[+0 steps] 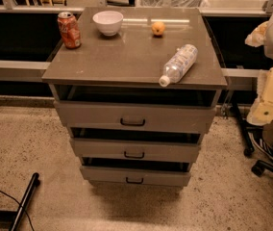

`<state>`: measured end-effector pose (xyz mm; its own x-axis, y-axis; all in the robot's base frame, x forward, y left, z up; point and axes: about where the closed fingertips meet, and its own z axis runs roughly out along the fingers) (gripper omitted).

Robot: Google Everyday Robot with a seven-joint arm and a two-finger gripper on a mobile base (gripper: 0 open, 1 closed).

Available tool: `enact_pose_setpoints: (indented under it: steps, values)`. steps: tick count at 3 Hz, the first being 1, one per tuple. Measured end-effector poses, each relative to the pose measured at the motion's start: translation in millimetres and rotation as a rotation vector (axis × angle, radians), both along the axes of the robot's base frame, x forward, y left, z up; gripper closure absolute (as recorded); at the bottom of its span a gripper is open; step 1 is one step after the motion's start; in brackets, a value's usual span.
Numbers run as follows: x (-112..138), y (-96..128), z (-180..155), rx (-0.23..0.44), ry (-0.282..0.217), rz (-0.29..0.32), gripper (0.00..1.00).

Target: Open bottom drawer

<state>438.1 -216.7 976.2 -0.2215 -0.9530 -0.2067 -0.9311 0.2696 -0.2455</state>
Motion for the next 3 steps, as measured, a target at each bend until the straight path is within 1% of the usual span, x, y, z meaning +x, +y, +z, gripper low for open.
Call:
enact_pose_setpoints:
  steps: [1, 2, 3]
  values:
    - [0, 0, 0, 0.000, 0.000, 0.000, 0.00]
    - [-3, 8, -30, 0.057, 0.018, 0.027, 0.00]
    - [-17, 41, -108, 0.219, 0.064, 0.084, 0.00]
